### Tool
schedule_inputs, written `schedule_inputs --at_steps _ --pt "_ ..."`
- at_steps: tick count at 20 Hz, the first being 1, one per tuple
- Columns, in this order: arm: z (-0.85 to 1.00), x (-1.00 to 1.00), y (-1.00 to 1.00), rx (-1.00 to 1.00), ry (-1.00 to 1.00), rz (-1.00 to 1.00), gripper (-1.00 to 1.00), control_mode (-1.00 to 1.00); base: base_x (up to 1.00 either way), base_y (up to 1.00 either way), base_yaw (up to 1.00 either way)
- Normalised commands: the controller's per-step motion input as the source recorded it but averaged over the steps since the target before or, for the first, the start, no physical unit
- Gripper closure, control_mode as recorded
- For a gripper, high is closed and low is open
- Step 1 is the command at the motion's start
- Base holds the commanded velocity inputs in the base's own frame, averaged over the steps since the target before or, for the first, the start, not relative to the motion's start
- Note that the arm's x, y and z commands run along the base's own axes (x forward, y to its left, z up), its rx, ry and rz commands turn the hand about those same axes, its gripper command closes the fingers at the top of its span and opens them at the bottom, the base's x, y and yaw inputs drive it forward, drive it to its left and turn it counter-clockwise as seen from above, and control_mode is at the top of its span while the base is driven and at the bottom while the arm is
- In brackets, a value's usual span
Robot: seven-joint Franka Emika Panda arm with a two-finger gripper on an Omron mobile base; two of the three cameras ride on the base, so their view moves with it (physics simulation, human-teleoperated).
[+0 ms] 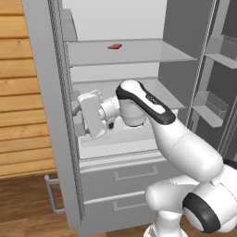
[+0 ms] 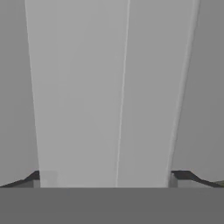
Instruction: Take the strawberry from the fridge and place it on top of the pancake, located on the dining counter.
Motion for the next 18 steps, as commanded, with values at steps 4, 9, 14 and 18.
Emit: schedule_inputs --at_steps 4,9,14,18 --pt "0.01 -0.02 -0.55 0.02 0.00 0.00 -1.00 -1.00 0.00 0.00 0.00" --pt "0.16 0.00 -0.86 0.08 0.00 0.00 -1.00 -1.00 0.00 0.00 0.00" --pt "0.00 0.06 -0.87 -0.11 0.00 0.00 -1.00 -1.00 0.00 0.00 0.00" --pt "-0.01 0.14 -0.50 -0.50 0.00 0.00 -1.00 -1.00 0.00 0.00 0.00"
